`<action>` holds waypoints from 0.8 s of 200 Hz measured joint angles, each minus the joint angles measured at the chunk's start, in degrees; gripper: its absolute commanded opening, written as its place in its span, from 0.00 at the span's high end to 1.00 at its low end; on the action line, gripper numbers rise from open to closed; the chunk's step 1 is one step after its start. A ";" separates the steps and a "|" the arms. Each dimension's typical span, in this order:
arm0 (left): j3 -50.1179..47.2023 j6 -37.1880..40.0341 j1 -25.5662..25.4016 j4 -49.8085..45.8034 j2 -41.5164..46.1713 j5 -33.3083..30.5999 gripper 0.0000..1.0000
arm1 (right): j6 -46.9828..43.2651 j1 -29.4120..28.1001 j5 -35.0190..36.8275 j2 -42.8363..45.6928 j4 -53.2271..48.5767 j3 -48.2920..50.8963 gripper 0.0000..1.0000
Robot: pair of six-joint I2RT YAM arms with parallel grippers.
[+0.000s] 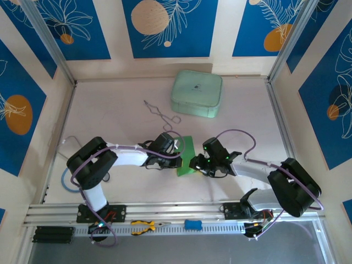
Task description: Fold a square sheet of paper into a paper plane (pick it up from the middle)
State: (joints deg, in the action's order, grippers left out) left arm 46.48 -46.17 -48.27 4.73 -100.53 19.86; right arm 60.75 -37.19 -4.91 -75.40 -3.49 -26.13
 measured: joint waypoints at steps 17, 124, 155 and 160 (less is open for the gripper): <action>0.00 0.02 0.00 0.00 0.00 0.00 1.00 | 0.00 0.02 0.02 -0.37 1.60 0.00 0.55; 0.00 0.15 0.00 -0.02 0.00 0.02 1.00 | -2.62 5.09 -6.49 -5.57 10.40 -0.55 0.50; 0.00 0.15 0.00 -0.02 0.00 0.02 1.00 | -3.52 6.99 -8.00 -7.17 11.80 -1.22 0.55; 0.00 0.15 0.00 -0.02 0.00 0.02 1.00 | -3.63 7.19 -8.24 -7.45 12.04 -1.29 0.57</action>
State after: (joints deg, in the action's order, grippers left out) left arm 46.48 -46.02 -48.27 4.71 -100.53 19.88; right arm 57.12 -30.00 -13.15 -82.85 8.56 -27.42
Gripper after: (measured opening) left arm 0.064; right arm 0.465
